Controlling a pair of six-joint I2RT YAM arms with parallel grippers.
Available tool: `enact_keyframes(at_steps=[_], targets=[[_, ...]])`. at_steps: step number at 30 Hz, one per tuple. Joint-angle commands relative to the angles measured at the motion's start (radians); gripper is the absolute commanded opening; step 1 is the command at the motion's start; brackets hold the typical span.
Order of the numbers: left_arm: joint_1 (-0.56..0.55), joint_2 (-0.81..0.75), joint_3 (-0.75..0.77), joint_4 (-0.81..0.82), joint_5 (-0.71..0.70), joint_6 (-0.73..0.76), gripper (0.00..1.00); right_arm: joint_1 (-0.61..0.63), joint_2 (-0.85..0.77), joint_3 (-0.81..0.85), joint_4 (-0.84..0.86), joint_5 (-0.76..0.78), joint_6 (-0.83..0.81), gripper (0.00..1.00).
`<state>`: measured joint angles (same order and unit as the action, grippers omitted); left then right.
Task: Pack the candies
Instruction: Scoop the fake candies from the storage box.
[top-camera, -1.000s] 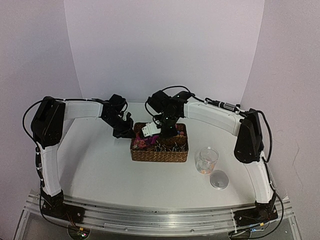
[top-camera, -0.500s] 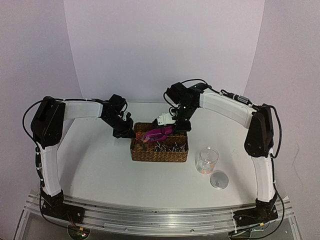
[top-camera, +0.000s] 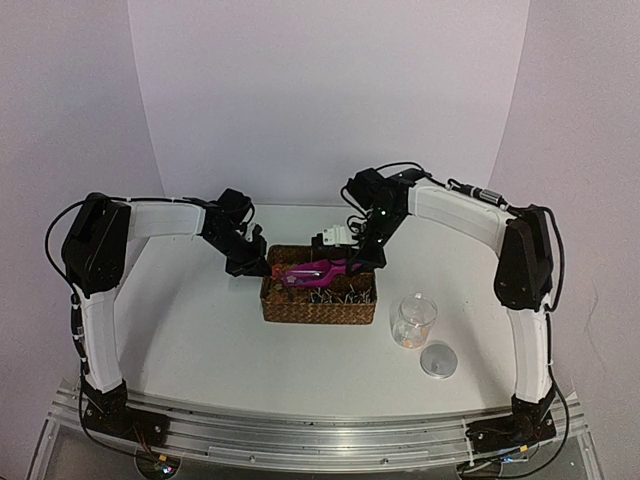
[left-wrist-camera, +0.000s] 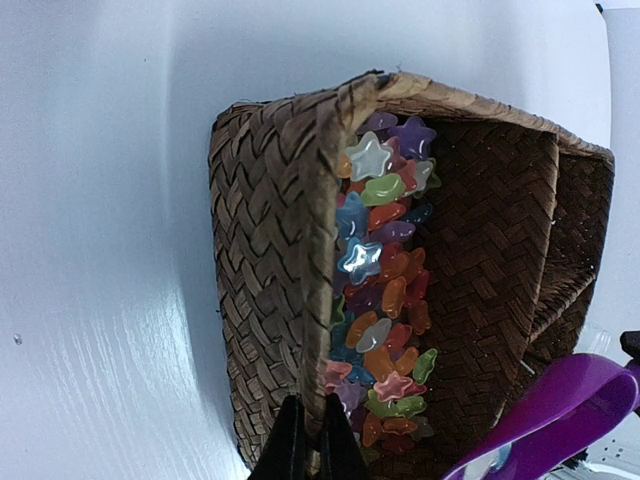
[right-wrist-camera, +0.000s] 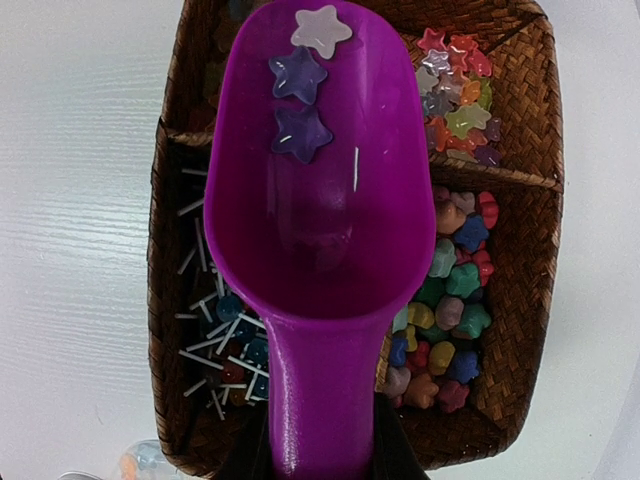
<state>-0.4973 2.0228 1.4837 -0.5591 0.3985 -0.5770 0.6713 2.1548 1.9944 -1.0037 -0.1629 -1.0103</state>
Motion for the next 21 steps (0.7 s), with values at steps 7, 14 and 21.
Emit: enact_keyframes(at_steps=[7, 14, 21], targets=[[0.022, 0.0, -0.026, -0.03, -0.051, 0.01, 0.0, -0.053, -0.248, -0.057, 0.056, -0.09, 0.056, 0.0], [0.022, -0.004, -0.028, -0.03, -0.052, 0.011, 0.0, -0.12, -0.509, -0.297, 0.053, -0.038, 0.078, 0.0], [0.024, -0.004, -0.035, -0.026, -0.047, 0.011, 0.0, -0.234, -0.795, -0.524, 0.047, -0.003, 0.102, 0.0]])
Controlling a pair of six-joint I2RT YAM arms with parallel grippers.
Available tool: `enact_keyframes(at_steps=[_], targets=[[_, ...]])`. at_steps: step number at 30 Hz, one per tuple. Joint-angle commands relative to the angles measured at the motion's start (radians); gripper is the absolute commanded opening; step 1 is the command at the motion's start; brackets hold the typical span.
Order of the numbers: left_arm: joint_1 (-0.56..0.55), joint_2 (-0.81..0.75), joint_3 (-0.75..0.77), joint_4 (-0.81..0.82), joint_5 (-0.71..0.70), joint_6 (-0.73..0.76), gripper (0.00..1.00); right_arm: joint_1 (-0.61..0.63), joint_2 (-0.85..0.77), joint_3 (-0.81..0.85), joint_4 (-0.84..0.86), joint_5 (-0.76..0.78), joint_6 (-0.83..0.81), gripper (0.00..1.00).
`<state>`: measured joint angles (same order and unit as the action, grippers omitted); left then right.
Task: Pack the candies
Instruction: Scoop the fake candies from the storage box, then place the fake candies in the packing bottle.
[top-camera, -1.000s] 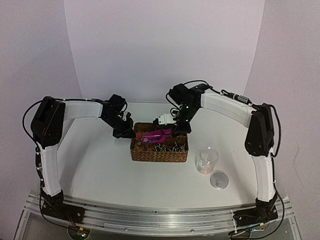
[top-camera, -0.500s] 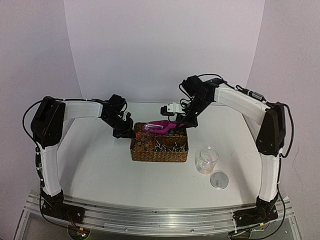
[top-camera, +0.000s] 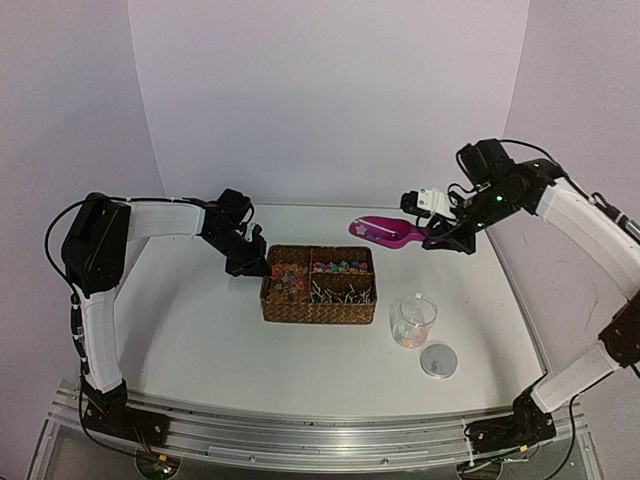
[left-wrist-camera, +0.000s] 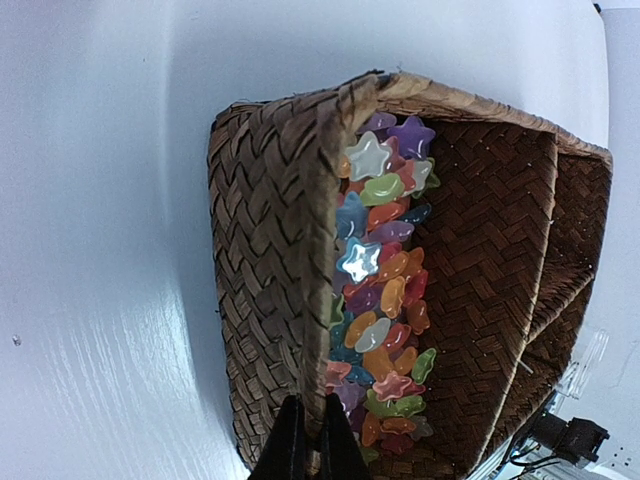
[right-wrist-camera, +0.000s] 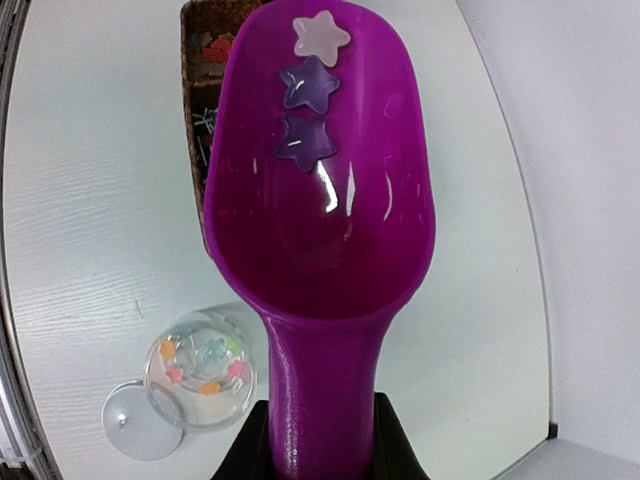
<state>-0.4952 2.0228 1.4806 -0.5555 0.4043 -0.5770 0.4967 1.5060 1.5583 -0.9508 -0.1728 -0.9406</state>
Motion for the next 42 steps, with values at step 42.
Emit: enact_keyframes(at_steps=[42], targets=[[0.031, -0.012, -0.052, -0.012, -0.049, 0.008, 0.0, -0.096, -0.26, -0.338, -0.217, 0.415, -0.292, 0.0]])
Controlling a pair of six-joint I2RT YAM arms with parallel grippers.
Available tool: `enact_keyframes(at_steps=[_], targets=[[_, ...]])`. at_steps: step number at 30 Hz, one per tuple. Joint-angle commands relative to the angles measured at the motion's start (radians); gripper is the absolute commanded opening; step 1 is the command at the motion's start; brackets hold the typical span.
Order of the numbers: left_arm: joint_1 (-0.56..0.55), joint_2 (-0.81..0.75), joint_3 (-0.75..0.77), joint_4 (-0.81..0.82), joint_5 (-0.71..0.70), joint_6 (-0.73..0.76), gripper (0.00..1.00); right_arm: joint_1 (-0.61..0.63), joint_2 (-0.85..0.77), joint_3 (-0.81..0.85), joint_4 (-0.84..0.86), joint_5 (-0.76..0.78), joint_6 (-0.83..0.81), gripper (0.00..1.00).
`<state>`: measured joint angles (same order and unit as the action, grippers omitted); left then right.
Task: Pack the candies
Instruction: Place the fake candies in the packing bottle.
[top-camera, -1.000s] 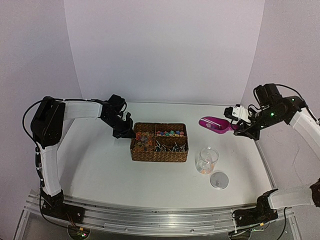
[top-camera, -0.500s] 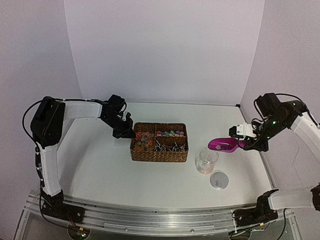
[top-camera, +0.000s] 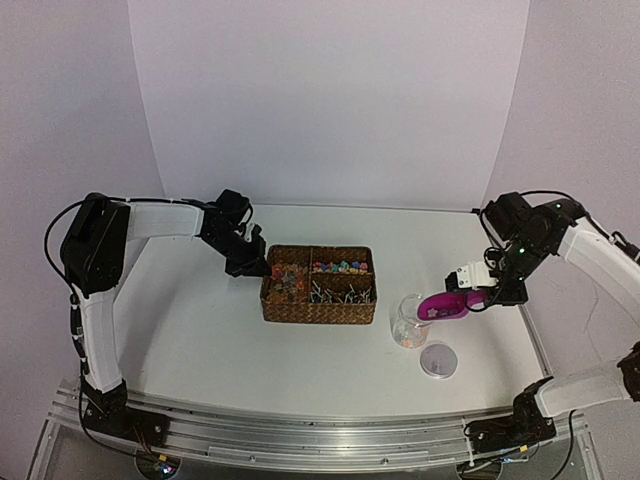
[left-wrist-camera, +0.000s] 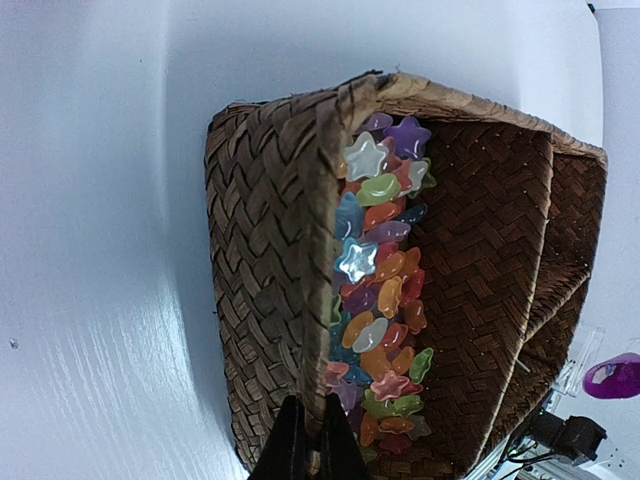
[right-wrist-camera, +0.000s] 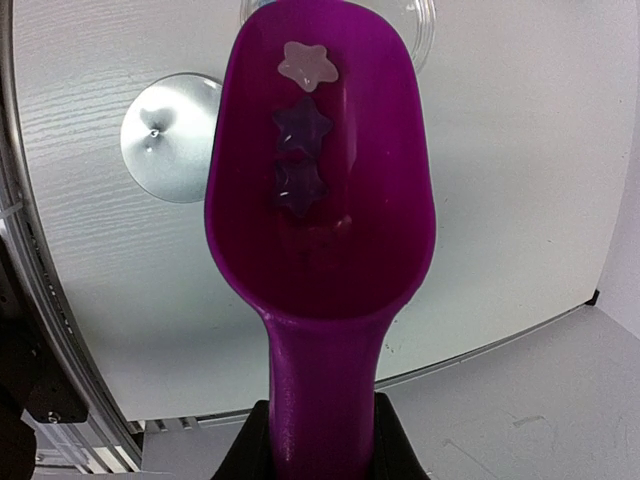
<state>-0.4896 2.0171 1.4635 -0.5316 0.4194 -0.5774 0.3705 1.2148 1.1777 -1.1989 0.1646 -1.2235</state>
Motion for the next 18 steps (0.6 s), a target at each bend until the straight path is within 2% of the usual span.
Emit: enact_keyframes(at_steps=[1, 12, 18], targets=[[0.026, -0.007, -0.035, -0.036, -0.065, 0.007, 0.0, 0.037, 0.041, 0.047, 0.03, 0.087, -0.012, 0.0], [0.035, -0.009, -0.042, -0.033, -0.059, 0.005, 0.0, 0.14, 0.105, 0.085, 0.065, 0.249, -0.037, 0.0], [0.036, -0.01, -0.042, -0.033, -0.059, 0.005, 0.0, 0.191, 0.148, 0.151, 0.043, 0.288, -0.068, 0.0]])
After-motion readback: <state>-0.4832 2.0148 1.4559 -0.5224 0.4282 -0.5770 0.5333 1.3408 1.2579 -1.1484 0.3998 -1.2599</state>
